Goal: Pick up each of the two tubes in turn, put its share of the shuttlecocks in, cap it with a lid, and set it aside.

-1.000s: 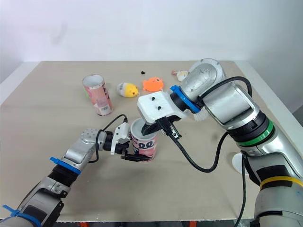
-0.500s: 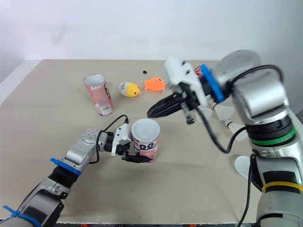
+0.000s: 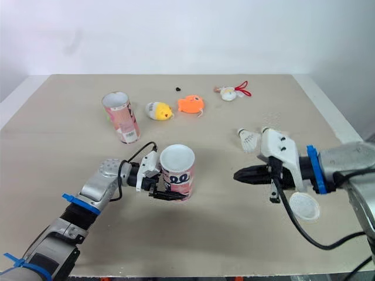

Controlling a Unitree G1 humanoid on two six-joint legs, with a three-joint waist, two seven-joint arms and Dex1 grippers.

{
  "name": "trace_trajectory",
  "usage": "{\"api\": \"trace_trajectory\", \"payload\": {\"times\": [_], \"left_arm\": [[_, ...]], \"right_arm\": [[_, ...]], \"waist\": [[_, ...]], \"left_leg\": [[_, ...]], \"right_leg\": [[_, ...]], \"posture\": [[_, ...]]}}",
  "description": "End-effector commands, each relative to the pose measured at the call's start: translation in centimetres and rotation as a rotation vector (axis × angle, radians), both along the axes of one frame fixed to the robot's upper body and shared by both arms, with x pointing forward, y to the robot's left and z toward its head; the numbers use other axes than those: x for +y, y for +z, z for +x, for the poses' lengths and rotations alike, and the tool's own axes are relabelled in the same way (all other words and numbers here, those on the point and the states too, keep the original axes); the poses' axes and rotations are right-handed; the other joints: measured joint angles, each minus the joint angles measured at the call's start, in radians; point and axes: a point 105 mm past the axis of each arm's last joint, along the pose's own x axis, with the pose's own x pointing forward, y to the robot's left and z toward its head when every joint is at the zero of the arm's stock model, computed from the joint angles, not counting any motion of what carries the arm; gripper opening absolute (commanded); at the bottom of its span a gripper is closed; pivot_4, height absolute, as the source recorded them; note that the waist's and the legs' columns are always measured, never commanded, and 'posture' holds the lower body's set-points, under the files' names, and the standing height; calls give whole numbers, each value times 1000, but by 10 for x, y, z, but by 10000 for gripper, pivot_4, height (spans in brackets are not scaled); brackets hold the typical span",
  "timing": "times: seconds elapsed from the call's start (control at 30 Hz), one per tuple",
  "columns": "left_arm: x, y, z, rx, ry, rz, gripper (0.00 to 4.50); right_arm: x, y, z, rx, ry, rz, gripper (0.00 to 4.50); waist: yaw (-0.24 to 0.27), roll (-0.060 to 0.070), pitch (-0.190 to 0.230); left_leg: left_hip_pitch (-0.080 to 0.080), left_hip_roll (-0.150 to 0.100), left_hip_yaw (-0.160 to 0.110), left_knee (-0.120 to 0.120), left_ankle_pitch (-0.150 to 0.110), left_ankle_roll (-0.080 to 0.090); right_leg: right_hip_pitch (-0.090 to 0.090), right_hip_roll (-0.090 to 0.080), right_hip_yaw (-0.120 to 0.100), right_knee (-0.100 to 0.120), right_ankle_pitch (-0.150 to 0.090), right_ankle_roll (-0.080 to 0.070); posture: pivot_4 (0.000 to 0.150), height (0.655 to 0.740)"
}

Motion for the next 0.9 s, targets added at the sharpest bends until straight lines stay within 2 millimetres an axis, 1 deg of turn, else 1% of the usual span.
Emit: {"api": "trace_trajectory", "payload": {"times": [0.03,0.1,0.2,0.23,0.3,0.43,0.57,0.63,0.7,0.73,0.83,0.9], "left_arm": [[4,7,5,-13,5,-14,45000],[6,8,5,-10,2,-14,45000],[11,9,6,-30,9,-12,45000],[14,10,7,-63,21,-11,45000],[20,11,4,-58,21,-12,45000],[34,25,-7,-93,11,-53,45000],[53,33,-17,-95,29,-47,45000],[68,38,-21,-105,58,-31,45000],[81,48,-25,-106,95,-46,45000],[87,56,-26,-106,119,-73,45000],[96,82,-27,-117,190,-187,45000],[99,102,-26,-136,237,-283,45000]], "right_arm": [[5,-6,-5,-23,-24,26,15576],[6,-10,-6,-13,-32,42,26401],[8,-11,-6,1,-42,83,39488],[11,-13,-8,19,-31,107,44207],[15,-17,-10,42,-22,130,44707],[23,-24,-10,56,-14,171,44707],[30,-29,-4,62,-40,210,44707],[39,-31,0,33,-35,242,44707],[49,-36,3,26,-21,264,44707],[53,-43,6,11,-28,250,44707],[60,-63,7,-7,4,172,44707],[68,-66,13,-18,7,195,44707]], "waist": [[0,-2,2],[0,-1,3],[0,-2,3],[0,-2,3],[0,-2,3],[0,-2,4],[0,-3,4],[0,-3,4],[-2,-4,5],[-1,-4,5],[0,-4,6],[3,-3,7]], "left_leg": [[-1,0,0,0,0,0],[-2,0,0,0,0,0],[-3,0,0,0,0,-1],[-4,0,0,0,0,-1],[-4,0,0,-1,0,-1],[-4,1,-2,-2,-1,0],[-4,2,-2,-2,-1,0],[-4,2,-2,-1,-1,0],[-4,2,-2,-1,-1,0],[-4,5,-1,-1,-1,0],[-4,6,-2,-1,-1,0],[-5,4,-2,-1,-1,-1]], "right_leg": [[-1,0,0,0,0,0],[-2,0,1,0,0,0],[-2,0,1,-1,-1,1],[-2,0,1,-2,-1,1],[-2,0,0,-3,-1,1],[-2,0,0,-5,-1,1],[-1,-1,1,-5,-1,1],[-1,-1,0,-6,0,2],[-1,-1,0,-6,0,2],[-1,0,0,-7,1,1],[-1,1,0,-7,0,0],[-1,-1,-2,-7,0,1]], "posture": [[1500,7400],[1500,7400],[1500,7400],[1500,7400],[1500,7400],[1500,7400],[1500,7400],[1500,7400],[1500,7400],[1500,7400],[1500,7400],[1500,7400]]}}
